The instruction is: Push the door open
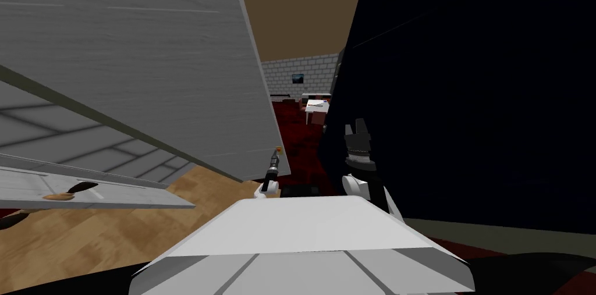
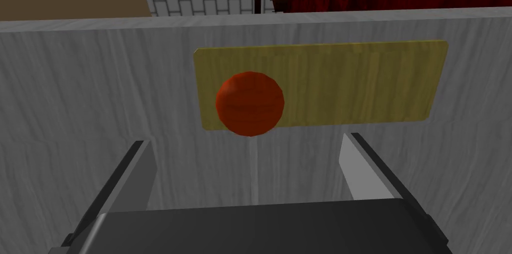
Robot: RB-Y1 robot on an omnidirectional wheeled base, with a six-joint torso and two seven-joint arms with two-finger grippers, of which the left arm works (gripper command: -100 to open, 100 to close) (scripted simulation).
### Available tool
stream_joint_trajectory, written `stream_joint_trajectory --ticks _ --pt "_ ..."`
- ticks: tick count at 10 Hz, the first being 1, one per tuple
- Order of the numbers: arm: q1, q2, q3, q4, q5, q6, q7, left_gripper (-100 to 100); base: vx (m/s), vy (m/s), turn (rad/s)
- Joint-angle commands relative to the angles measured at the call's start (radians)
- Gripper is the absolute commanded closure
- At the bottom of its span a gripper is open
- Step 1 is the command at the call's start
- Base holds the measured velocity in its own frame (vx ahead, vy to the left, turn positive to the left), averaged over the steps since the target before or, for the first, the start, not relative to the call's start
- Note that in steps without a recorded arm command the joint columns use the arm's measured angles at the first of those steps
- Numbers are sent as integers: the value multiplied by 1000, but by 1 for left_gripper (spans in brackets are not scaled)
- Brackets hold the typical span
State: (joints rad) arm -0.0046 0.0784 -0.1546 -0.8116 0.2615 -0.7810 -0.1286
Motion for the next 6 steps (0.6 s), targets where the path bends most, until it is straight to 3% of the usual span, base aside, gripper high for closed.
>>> stream_joint_trajectory --ticks 1,3,4,6 --pt "0 -3 2 2 1 -5 -1 -100 184 -17 -23" --pt "0 -4 3 3 2 -6 -1 -100 144 -3 -20" --pt "0 -4 3 3 2 -6 -1 100 -20 -3 11" --pt "0 -4 3 3 2 -6 -1 100 -29 0 -8"
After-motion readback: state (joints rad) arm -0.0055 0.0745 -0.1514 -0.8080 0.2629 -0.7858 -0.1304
